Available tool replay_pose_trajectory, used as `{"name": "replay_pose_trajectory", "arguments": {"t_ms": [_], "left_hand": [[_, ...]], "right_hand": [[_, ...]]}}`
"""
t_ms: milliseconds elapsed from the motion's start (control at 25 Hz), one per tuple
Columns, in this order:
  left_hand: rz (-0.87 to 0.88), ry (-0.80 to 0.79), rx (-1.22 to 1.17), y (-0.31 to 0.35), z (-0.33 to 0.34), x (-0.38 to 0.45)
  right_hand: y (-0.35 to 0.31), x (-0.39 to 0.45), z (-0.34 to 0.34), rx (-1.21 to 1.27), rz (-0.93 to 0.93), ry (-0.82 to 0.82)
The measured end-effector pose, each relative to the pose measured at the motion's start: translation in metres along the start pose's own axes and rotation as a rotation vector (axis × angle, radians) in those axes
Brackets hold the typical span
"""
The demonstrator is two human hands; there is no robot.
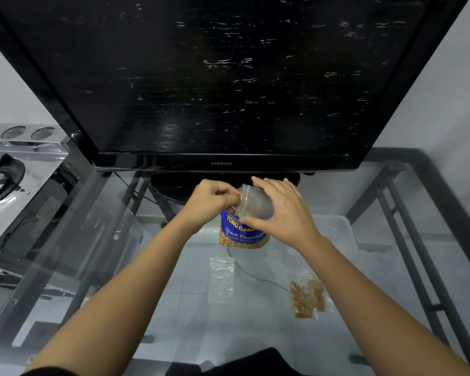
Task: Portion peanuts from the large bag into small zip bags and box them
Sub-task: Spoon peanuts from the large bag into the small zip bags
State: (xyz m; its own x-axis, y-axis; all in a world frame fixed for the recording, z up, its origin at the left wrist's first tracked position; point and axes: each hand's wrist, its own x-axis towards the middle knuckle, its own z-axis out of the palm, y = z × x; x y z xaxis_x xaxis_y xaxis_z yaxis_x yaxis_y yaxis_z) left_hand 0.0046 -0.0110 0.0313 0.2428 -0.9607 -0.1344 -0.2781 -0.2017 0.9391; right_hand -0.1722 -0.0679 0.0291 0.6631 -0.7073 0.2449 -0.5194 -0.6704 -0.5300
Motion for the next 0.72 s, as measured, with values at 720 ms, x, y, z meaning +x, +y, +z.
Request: {"name": "replay_pose_trajectory", "arguments": {"t_ms": [720], "left_hand": [[-0.046, 0.419, 0.584, -0.015, -0.008, 0.015]], "right_hand": [[0.029, -0.010, 0.007, 0.506, 0.274, 0.259]]}}
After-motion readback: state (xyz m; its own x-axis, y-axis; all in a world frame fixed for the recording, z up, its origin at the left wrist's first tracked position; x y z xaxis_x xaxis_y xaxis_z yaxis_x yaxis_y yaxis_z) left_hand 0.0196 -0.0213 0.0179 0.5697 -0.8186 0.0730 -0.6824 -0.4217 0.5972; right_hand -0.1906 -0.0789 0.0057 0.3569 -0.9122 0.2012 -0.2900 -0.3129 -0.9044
